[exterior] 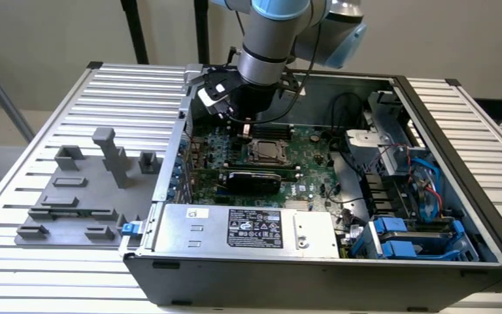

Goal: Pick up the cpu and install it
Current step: 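Install the first cpu locking lever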

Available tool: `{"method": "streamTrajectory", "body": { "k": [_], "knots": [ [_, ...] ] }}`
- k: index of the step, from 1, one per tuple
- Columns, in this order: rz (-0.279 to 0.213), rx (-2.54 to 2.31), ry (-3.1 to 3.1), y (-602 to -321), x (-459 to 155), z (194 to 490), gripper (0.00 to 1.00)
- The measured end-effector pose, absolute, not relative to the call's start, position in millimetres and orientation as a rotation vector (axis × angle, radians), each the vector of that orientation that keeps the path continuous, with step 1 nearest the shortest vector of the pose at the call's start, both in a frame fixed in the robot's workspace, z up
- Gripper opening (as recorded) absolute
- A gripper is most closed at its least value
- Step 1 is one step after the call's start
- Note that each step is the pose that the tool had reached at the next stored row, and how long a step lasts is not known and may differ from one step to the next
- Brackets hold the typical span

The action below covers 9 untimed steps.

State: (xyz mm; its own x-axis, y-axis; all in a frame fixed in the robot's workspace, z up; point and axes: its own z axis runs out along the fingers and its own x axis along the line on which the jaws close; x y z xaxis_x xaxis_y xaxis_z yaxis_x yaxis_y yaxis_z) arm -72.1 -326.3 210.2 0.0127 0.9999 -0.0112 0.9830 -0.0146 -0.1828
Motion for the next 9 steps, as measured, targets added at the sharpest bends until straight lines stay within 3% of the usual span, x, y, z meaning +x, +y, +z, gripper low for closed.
{"method": "streamTrajectory", "body": {
  "k": [9],
  "knots": [
    [0.202,-2.145,-2.107,-330.2,-72.5,217.8,0.12]
  ]
}}
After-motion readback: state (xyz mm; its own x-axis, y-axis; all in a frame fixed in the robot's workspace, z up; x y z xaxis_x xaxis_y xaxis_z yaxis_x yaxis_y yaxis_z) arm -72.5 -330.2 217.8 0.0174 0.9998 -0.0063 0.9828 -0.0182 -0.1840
